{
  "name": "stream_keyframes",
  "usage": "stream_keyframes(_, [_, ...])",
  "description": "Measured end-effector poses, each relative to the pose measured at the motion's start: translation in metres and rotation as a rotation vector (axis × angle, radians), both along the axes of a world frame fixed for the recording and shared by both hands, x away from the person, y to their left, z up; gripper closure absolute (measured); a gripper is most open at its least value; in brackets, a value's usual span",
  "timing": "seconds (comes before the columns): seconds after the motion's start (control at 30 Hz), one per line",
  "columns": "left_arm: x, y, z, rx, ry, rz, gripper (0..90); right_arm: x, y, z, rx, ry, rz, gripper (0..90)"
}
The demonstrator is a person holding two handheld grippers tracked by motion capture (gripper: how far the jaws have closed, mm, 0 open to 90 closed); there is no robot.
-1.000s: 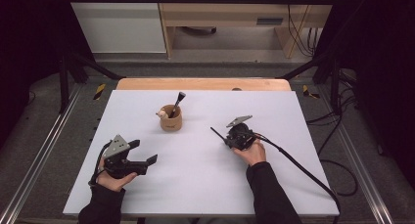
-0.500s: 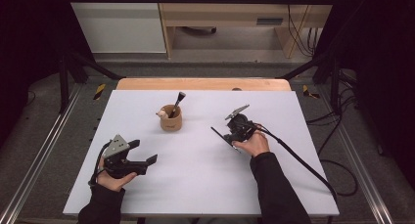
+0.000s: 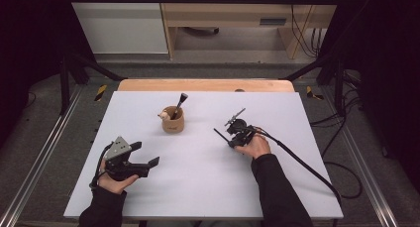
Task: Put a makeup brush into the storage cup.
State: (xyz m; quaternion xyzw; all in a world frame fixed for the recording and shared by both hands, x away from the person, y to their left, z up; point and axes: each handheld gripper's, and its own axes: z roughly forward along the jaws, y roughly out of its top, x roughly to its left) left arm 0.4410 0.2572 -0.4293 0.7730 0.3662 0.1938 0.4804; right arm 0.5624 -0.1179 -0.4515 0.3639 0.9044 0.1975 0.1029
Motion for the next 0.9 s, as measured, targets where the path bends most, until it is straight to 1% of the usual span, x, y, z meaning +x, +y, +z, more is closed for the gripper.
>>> stream_keyframes(0.07, [0.0000, -0.0001, 0.0000, 0.000, 0.000, 0.000, 10.1, -0.0007, 0.0011, -0.0011, -0.005, 0.018, -0.003, 75.8])
stream_keyframes(0.2, [0.0000, -0.0001, -0.0001, 0.001, 0.000, 0.000, 10.1, -0.0012, 0.0015, -0.0015, 0.001, 0.023, 0.011, 81.2])
stream_keyframes(0.33, [0.0000, -0.0005, -0.0002, 0.003, 0.000, 0.000, 10.1, -0.0017, 0.0025, -0.0015, 0.003, 0.038, -0.004, 84.7])
stream_keyframes(0.37, [0.0000, -0.0006, -0.0003, 0.002, 0.001, 0.000, 10.1, -0.0016, 0.0026, -0.0014, 0.004, 0.041, -0.007, 85.1])
stream_keyframes(0.4, [0.0000, -0.0006, -0.0003, 0.003, 0.001, 0.000, 10.1, -0.0011, 0.0023, -0.0014, 0.003, 0.037, 0.001, 85.4])
stream_keyframes(0.43, [0.0000, -0.0006, -0.0003, 0.003, 0.001, 0.000, 10.1, -0.0014, 0.0026, -0.0013, 0.004, 0.042, -0.009, 85.5])
stream_keyframes(0.47, [0.0000, -0.0006, -0.0003, 0.003, 0.001, 0.001, 10.1, -0.0005, 0.0022, -0.0013, 0.001, 0.037, -0.002, 85.6])
stream_keyframes(0.63, [0.0000, -0.0006, -0.0002, 0.005, -0.001, 0.000, 10.1, -0.0001, 0.0018, -0.0012, 0.008, 0.042, -0.006, 85.9])
stream_keyframes(0.7, [0.0000, -0.0006, -0.0002, 0.006, -0.001, 0.000, 10.1, -0.0010, 0.0019, -0.0011, 0.012, 0.046, -0.018, 85.9])
stream_keyframes(0.73, [0.0000, -0.0006, -0.0003, 0.006, 0.000, 0.000, 10.2, -0.0009, 0.0013, -0.0011, 0.011, 0.037, -0.008, 85.9])
stream_keyframes(0.8, [0.0001, -0.0009, -0.0004, 0.007, 0.000, -0.001, 10.1, -0.0015, 0.0012, -0.0004, 0.012, 0.034, -0.002, 85.9])
stream_keyframes(0.83, [0.0000, -0.0010, -0.0004, 0.006, 0.000, -0.001, 10.2, -0.0018, 0.0009, 0.0006, 0.016, 0.029, 0.000, 85.9])
stream_keyframes(0.87, [-0.0001, -0.0012, -0.0003, 0.005, 0.000, -0.001, 10.1, -0.0035, 0.0016, 0.0028, 0.028, 0.040, -0.017, 85.9])
stream_keyframes(0.9, [-0.0002, -0.0012, -0.0002, 0.005, -0.001, -0.001, 10.2, -0.0035, 0.0006, 0.0048, 0.034, 0.035, -0.005, 85.9])
